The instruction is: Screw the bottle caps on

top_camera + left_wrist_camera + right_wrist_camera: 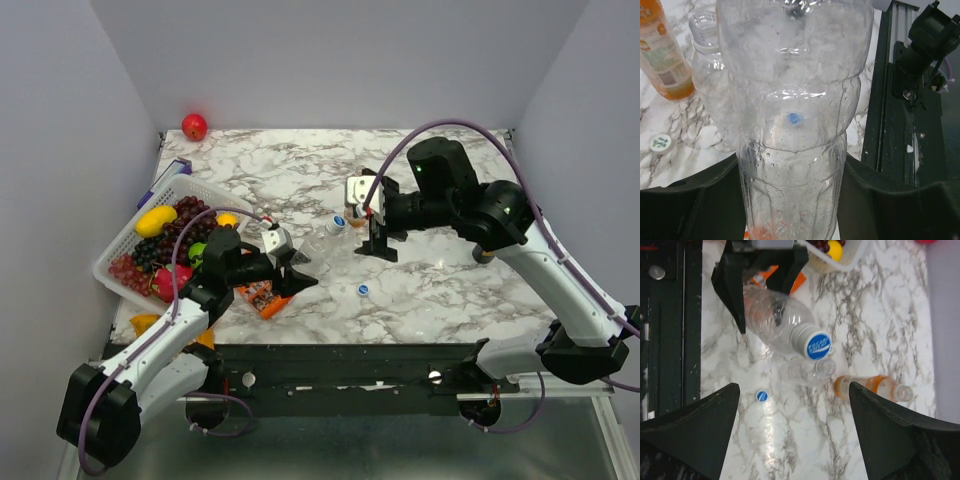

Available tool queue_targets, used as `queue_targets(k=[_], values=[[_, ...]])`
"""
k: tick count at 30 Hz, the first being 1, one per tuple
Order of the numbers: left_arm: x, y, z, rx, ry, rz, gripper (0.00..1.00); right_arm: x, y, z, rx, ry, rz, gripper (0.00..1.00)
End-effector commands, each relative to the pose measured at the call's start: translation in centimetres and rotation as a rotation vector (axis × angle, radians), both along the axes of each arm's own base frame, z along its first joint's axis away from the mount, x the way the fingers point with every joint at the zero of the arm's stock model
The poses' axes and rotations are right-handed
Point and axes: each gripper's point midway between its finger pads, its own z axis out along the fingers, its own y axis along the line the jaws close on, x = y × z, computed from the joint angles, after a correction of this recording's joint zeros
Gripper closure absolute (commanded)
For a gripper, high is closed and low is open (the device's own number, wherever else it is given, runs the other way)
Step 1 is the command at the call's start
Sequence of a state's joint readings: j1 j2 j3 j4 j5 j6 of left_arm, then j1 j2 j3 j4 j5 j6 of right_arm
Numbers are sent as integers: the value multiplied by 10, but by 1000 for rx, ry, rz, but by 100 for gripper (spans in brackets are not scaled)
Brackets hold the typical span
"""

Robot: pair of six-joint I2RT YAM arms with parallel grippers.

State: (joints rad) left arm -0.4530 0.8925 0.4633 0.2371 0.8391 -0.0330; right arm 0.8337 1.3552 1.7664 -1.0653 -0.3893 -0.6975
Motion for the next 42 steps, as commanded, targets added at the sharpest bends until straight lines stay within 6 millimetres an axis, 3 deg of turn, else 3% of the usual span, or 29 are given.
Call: queue_targets(k=[1,8,14,31,37,42], values=[[-13,-5,-10,39,18,-94,100,-1,21,9,63,-54,106,2],[-14,-9,-2,38,0,-117,100,-3,43,1,85,-86,200,2],[-15,-10,6,36,-15,-134,100,0,47,-11,60,-84,207,2],[9,-8,29,-105,79,14,100,-22,17,-50,-37,28,170,2],[22,1,41,-140,60,75,100,-31,1,-69,-96,92,133,2],[25,4,40,-154,81,94,100,-38,-15,-76,-135,127,90,2]])
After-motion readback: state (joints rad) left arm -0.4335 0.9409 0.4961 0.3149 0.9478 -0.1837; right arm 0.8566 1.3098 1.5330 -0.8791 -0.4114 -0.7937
